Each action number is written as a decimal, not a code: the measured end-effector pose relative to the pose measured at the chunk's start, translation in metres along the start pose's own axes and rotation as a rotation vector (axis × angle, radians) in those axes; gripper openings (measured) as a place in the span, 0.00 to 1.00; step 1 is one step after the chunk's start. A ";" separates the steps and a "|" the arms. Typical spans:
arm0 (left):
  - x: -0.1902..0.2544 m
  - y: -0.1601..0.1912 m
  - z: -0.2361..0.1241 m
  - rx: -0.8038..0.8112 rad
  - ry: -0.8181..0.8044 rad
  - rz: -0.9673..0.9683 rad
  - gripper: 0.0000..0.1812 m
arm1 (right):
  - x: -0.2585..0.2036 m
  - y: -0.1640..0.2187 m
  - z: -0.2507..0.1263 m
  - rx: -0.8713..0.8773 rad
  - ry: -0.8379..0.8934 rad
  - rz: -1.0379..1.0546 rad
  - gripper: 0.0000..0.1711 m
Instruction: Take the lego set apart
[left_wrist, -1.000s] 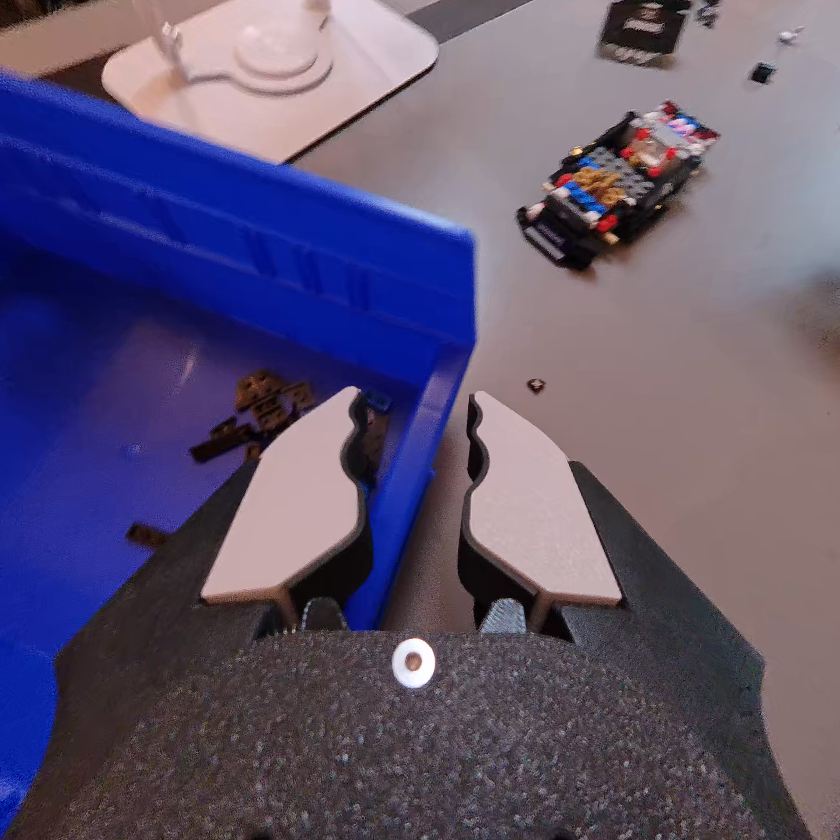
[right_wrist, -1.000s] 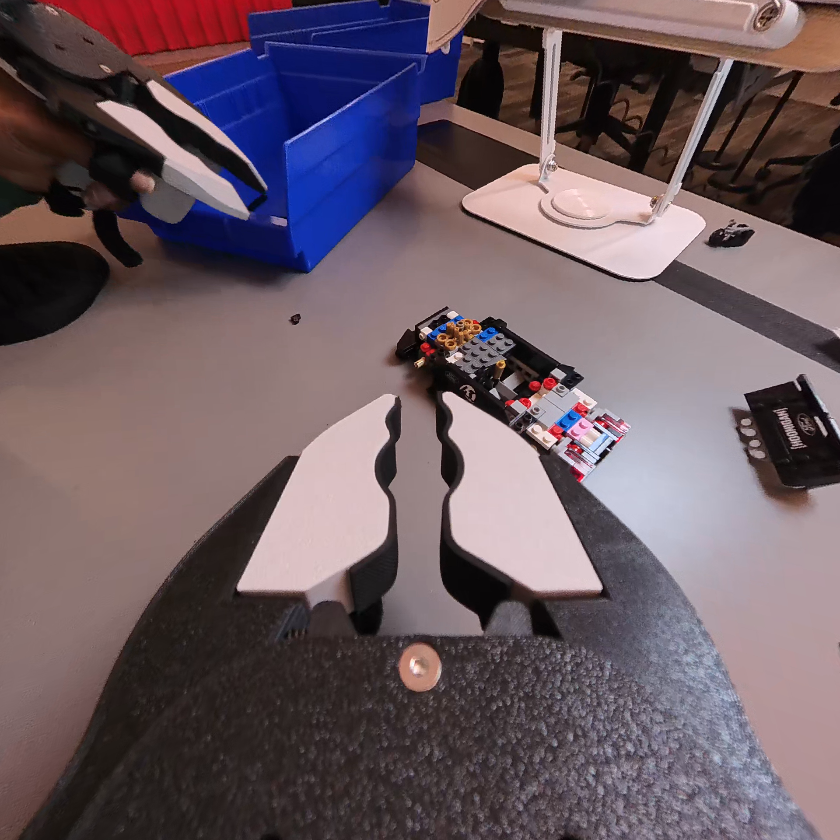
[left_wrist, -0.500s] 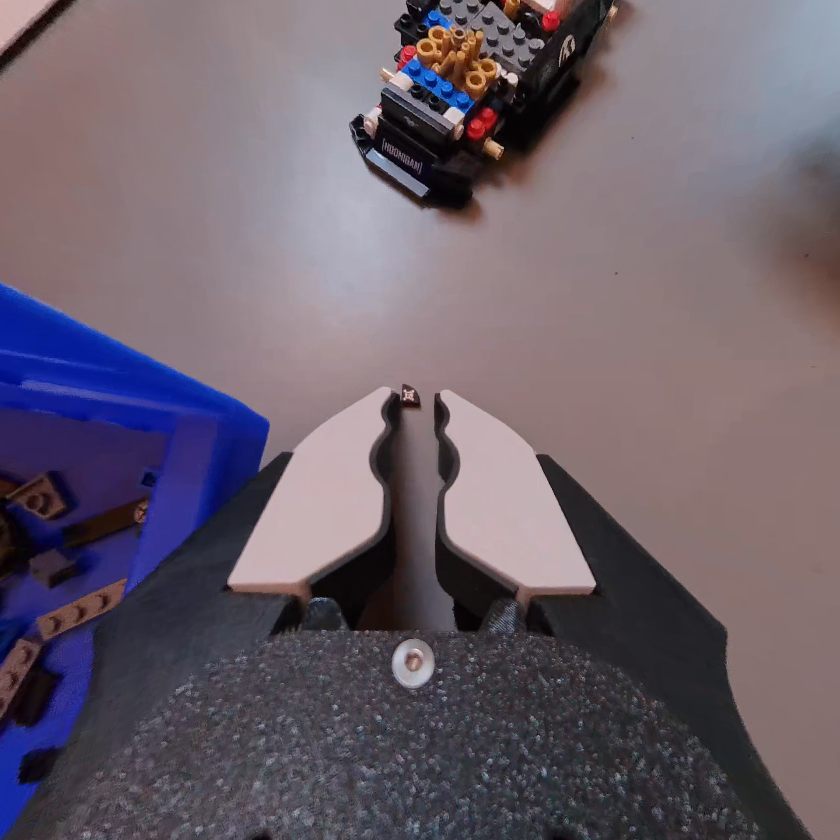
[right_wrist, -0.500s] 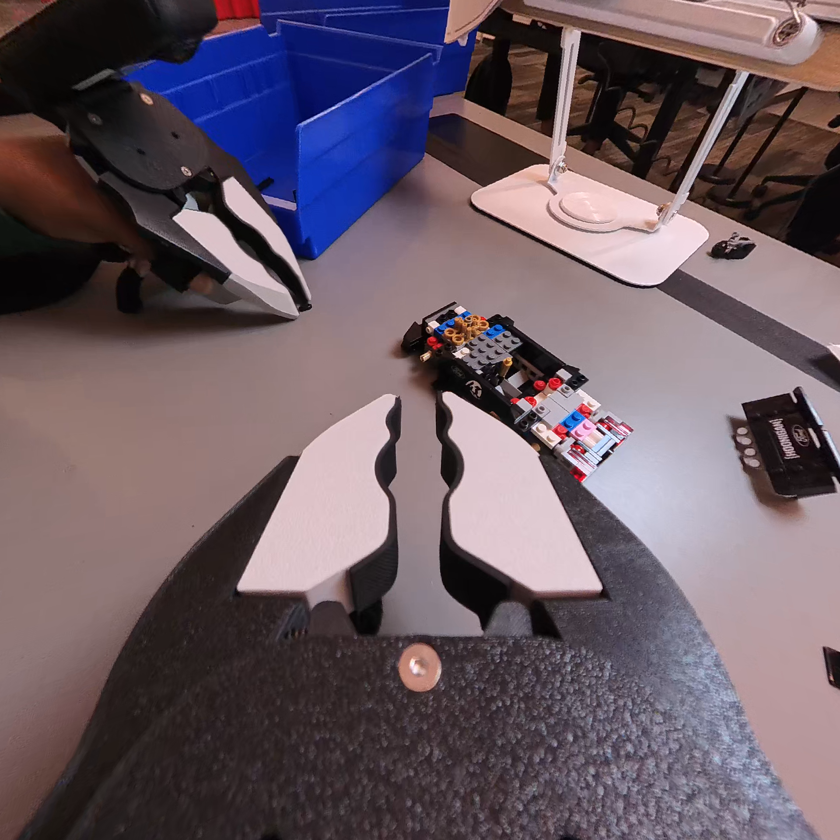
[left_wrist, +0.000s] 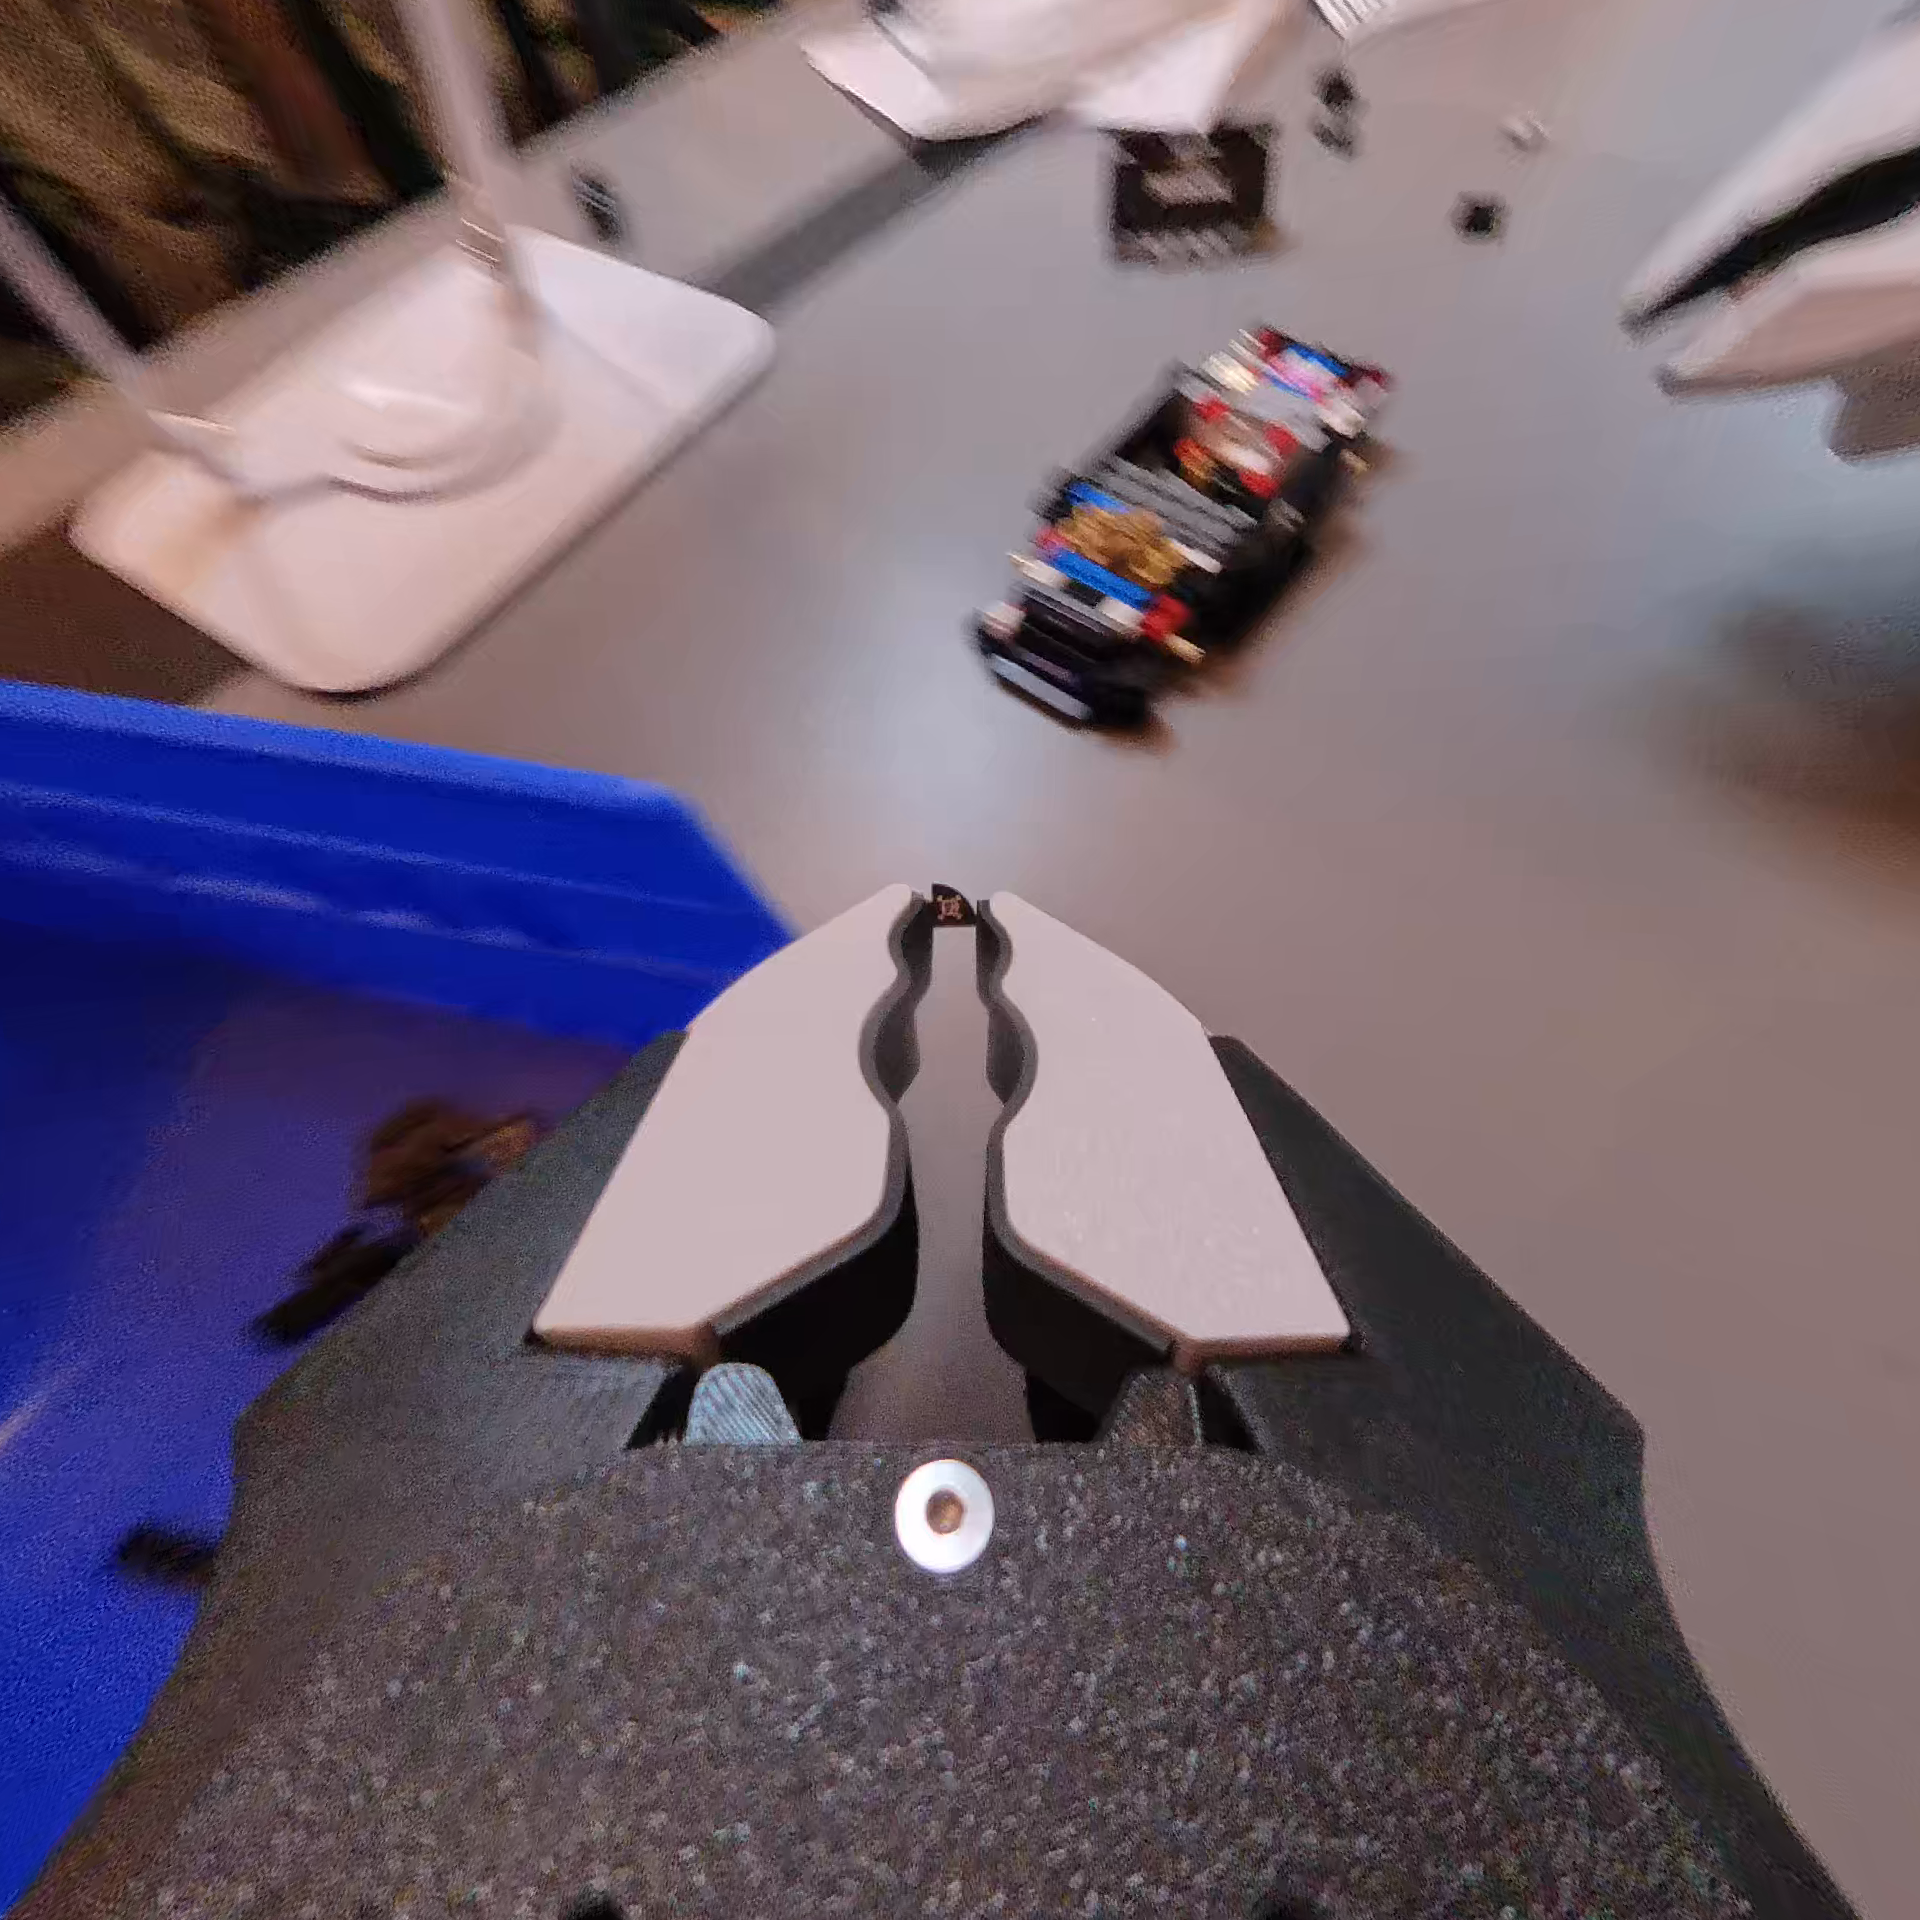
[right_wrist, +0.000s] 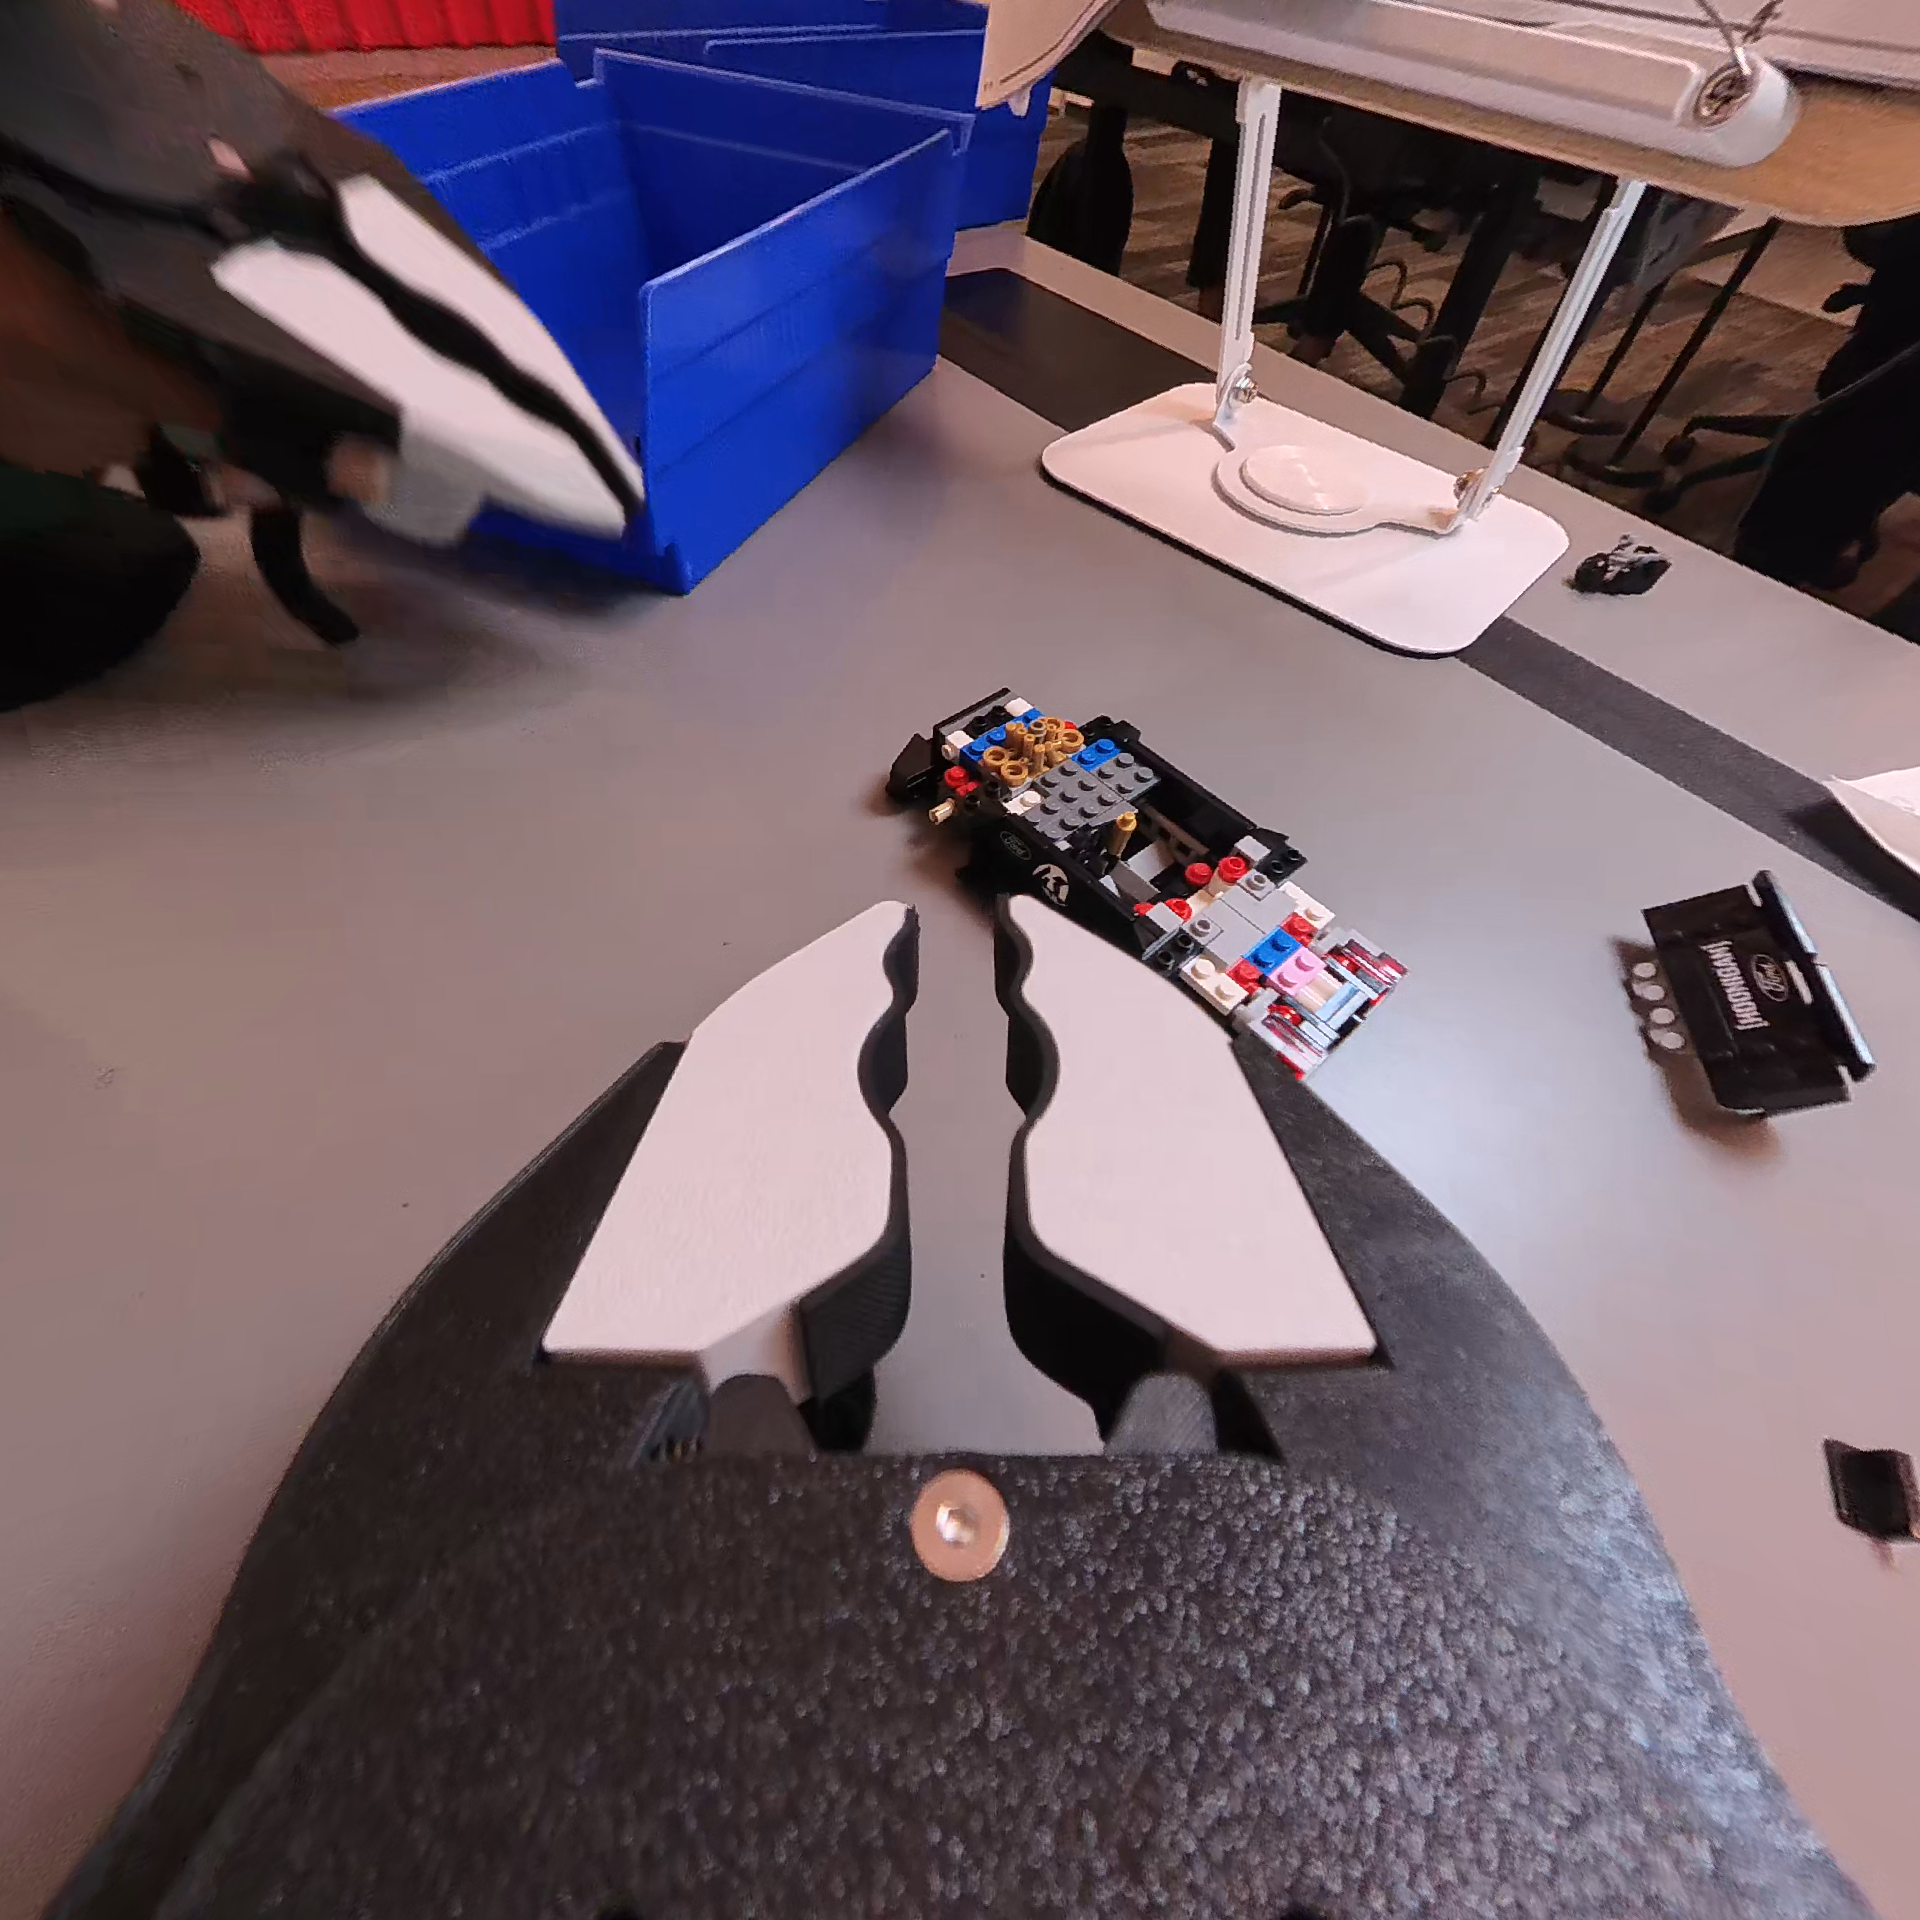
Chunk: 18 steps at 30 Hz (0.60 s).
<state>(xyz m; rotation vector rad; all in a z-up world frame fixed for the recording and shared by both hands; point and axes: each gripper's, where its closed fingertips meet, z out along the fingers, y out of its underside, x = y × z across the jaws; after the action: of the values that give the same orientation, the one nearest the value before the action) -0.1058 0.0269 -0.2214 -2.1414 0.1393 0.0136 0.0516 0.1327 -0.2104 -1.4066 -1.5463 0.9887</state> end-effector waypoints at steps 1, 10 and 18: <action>-0.018 -0.006 -0.011 0.022 -0.066 -0.024 0.04 | 0.001 0.000 0.000 0.001 0.002 0.004 0.08; -0.086 0.036 -0.042 -0.080 -0.213 -0.288 0.17 | 0.002 0.005 0.005 -0.018 0.009 0.006 0.08; -0.070 0.044 -0.036 -0.146 -0.137 -0.235 0.29 | 0.006 0.007 0.006 -0.021 0.030 0.015 0.08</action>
<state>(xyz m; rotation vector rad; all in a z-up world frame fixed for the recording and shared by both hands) -0.1817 -0.0203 -0.2344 -2.2824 -0.1993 0.0348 0.0487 0.1395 -0.2189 -1.4430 -1.5307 0.9583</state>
